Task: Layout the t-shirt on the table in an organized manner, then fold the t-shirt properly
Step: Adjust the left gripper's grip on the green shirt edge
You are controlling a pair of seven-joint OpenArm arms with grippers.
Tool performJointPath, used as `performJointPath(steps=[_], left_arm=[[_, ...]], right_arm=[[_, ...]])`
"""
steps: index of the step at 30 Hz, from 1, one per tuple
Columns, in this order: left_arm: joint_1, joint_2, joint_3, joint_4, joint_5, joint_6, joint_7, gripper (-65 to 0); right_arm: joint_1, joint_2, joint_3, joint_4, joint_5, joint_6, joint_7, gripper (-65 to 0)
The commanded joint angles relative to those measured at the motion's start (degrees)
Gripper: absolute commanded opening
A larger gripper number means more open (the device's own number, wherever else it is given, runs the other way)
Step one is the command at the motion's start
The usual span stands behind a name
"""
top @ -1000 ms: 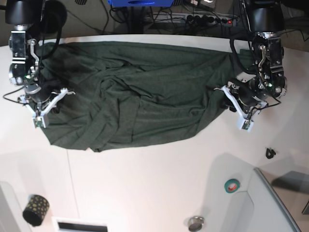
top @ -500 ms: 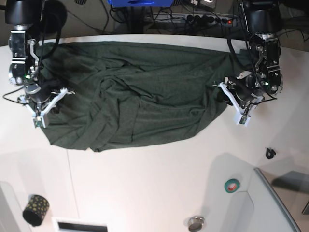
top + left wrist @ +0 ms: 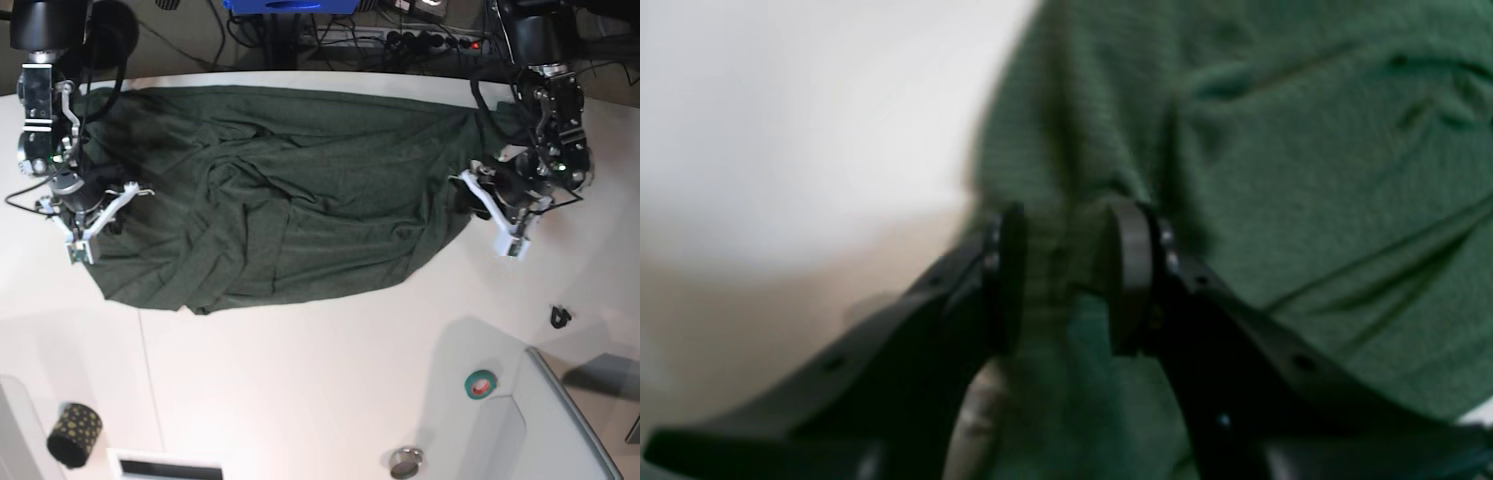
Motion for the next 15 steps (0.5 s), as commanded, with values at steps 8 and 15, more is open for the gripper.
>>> performJointPath(steps=[8, 15], left_arm=[[-1.5, -0.5, -1.8, 2.2, -0.5, -0.6, 3.9, -44.4], [-1.5, -2.1, -1.5, 1.7, -9.1, -0.6, 3.8, -21.2]], right_arm=[[0.8, 0.5, 0.2, 0.7, 0.1, -0.1, 1.4, -64.8], [0.7, 0.6, 0.2, 0.7, 0.1, -0.1, 1.4, -64.8]])
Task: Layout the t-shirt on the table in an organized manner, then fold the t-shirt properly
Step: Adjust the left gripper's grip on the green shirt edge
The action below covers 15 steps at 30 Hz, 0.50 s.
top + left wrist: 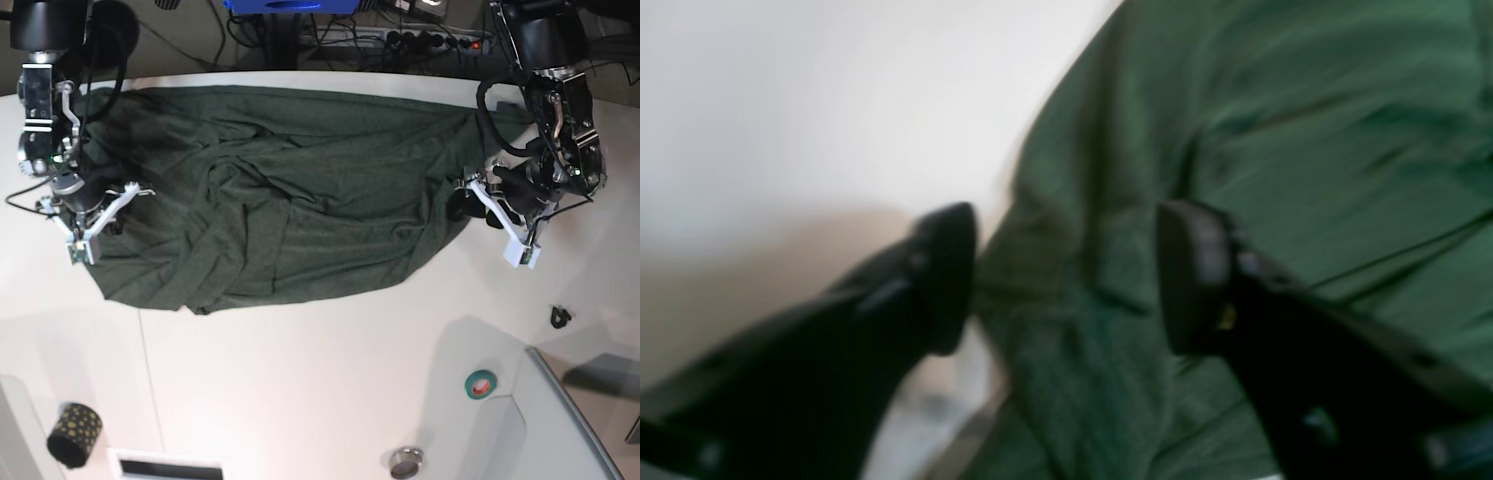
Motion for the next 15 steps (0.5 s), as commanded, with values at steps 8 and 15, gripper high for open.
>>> performJointPath(steps=[8, 15], left_arm=[[-2.4, -2.9, -0.2, -7.9, -6.7, -0.3, -1.1, -28.6], [-2.4, -2.7, 2.5, -7.4, -6.7, -0.3, -1.1, -31.6]], right_arm=[[0.6, 0.6, 0.2, 0.7, 0.0, -0.1, 1.4, -64.8], [0.5, 0.6, 0.2, 0.7, 0.0, -0.1, 1.4, -64.8]])
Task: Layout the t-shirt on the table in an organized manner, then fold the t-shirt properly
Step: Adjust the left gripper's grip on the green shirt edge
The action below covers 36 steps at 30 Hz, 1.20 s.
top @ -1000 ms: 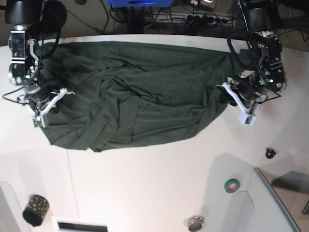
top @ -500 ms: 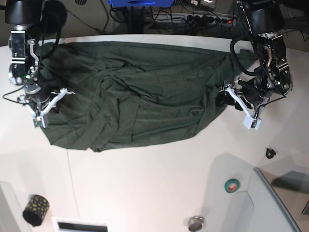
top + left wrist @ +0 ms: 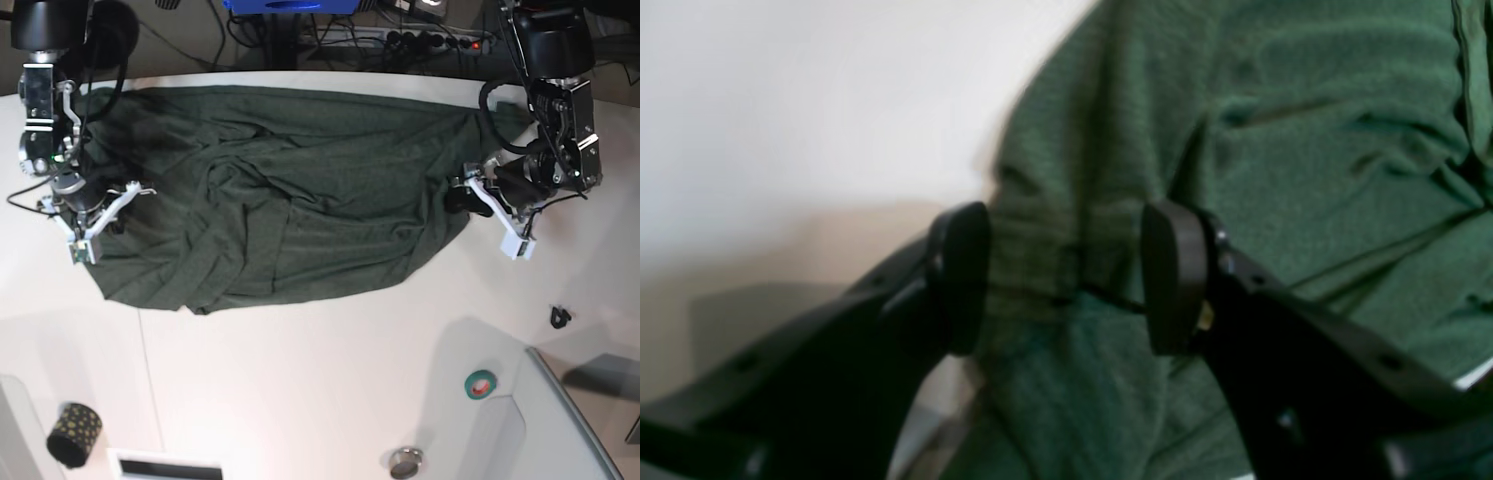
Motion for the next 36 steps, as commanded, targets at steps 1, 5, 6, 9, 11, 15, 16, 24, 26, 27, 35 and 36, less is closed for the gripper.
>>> performJointPath(steps=[1, 5, 6, 9, 11, 15, 16, 24, 26, 27, 35, 36], left_arm=[[-0.4, -0.7, -0.1, 2.3, -1.0, -0.4, -0.8, -31.6], [1.0, -0.3, -0.7, 7.6, -1.1, -0.2, -0.6, -31.6], [1.2, -0.3, -0.7, 8.8, -1.1, -0.1, -0.6, -31.6], [1.6, -0.5, -0.7, 10.4, -1.0, -0.1, -0.6, -31.6], [1.2, -0.4, -0.6, 9.3, -0.6, -0.1, -0.6, -31.6], [-0.6, 0.1, -0.1, 4.0, -0.6, -0.1, -0.7, -31.6], [-1.0, 0.6, -0.1, 2.9, -0.6, -0.1, -0.7, -31.6], [-2.6, 2.1, -0.1, 0.9, -0.6, -0.1, -0.8, -31.8], [-2.6, 2.2, 0.0, 0.9, -0.6, -0.1, -0.8, -31.8], [-2.6, 2.2, 0.1, 0.8, -0.6, -0.1, -0.8, -31.8], [-2.7, 2.5, 1.8, -1.5, -0.5, -0.1, -0.9, -37.7], [-2.7, 2.5, 1.8, -1.3, -0.5, -0.1, -0.9, -38.0]], right_arm=[[0.6, 0.7, 0.2, 0.7, 0.0, -0.1, 1.3, -64.8], [0.6, 0.8, 0.2, 0.7, 0.0, -0.1, 1.3, -64.8], [0.6, 0.8, 0.2, 0.7, 0.0, -0.1, 1.3, -64.8], [0.6, 0.8, 0.2, 0.7, 0.0, -0.1, 1.3, -64.8], [0.6, 0.8, 0.2, 0.7, 0.0, -0.1, 1.3, -64.8], [0.6, 0.7, 0.2, 0.7, 0.0, -0.1, 1.3, -64.8], [0.6, 0.7, 0.2, 0.7, 0.0, -0.1, 1.3, -64.8], [0.5, 0.8, 0.2, 0.7, 0.0, -0.1, 1.3, -64.8], [0.5, 0.8, 0.2, 0.7, 0.0, -0.1, 1.3, -64.8], [0.5, 0.8, 0.2, 0.7, 0.0, -0.1, 1.3, -64.8], [0.5, 0.8, 0.2, 0.7, 0.0, -0.1, 1.3, -64.8], [0.5, 0.8, 0.2, 0.7, 0.0, -0.1, 1.3, -64.8]])
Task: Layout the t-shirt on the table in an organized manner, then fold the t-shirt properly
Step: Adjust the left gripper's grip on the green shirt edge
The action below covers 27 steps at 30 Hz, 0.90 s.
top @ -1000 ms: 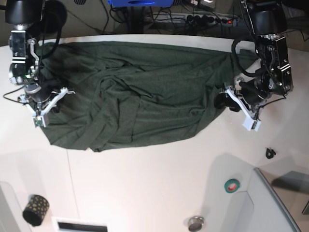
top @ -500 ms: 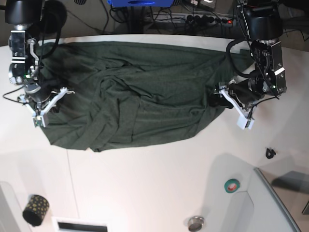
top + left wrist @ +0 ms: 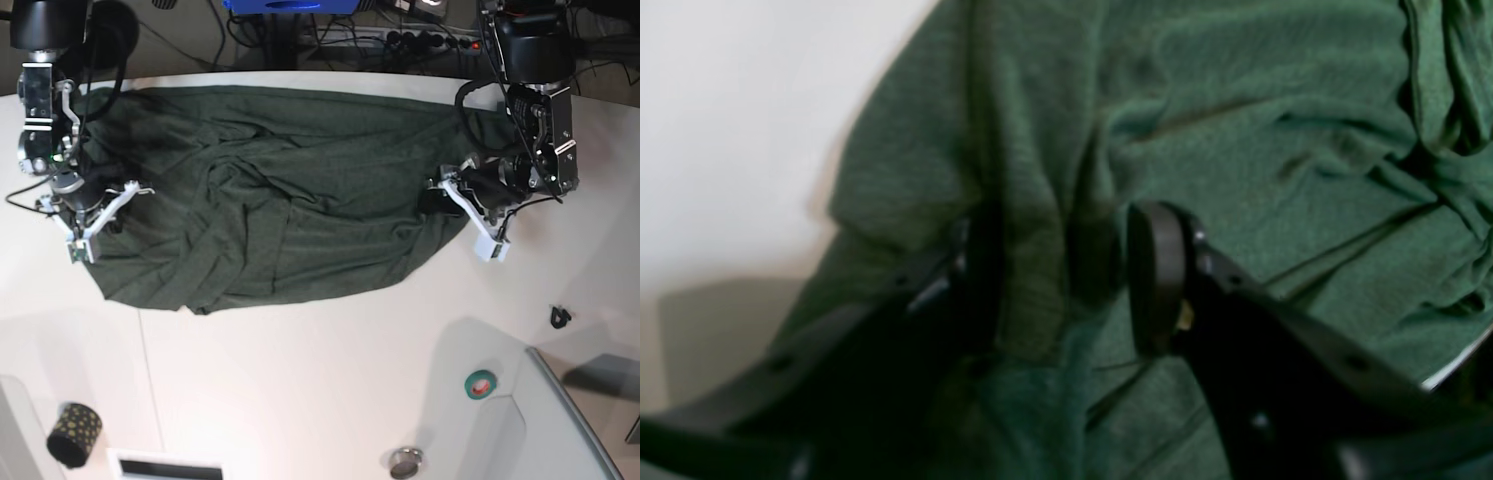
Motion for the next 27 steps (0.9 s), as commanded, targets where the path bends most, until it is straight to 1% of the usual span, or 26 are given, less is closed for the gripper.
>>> performJointPath(steps=[1, 6, 17, 19, 21, 23, 24, 27], left_arm=[[-0.9, -0.8, -0.2, 1.2, -0.9, -0.4, -0.9, -37.8], [-0.9, -1.6, -0.3, 1.1, -0.9, -0.4, -0.9, -37.7], [-0.9, -1.5, -0.2, 0.9, -0.9, -0.4, -0.9, -39.2], [-0.9, -1.5, -0.3, 1.0, -0.9, -0.4, -0.9, -44.8], [-0.9, -1.6, -0.3, 1.1, -0.9, -0.4, -0.9, -54.8], [-0.9, -1.6, -0.3, 1.1, -0.9, -0.4, -0.9, -63.0], [-0.9, -1.7, -0.3, 1.1, -0.9, -0.4, -0.9, -65.0], [-0.9, -1.7, -0.3, 1.2, -0.9, -0.4, -0.9, -65.0]], right_arm=[[0.6, 0.6, 0.2, 0.7, 0.0, -0.1, 1.4, -64.8], [0.6, 0.6, 0.2, 0.7, 0.0, -0.1, 1.4, -64.8], [0.6, 0.6, 0.2, 0.7, 0.0, -0.1, 1.4, -64.8], [0.6, 0.6, 0.2, 0.7, 0.0, -0.1, 1.4, -64.8], [0.6, 0.6, 0.2, 0.7, 0.0, -0.1, 1.4, -64.8], [0.6, 0.6, 0.2, 0.7, 0.0, -0.1, 1.4, -64.8], [0.6, 0.6, 0.2, 0.7, 0.0, -0.1, 1.4, -64.8], [0.6, 0.6, 0.2, 0.7, 0.0, -0.1, 1.4, -64.8]])
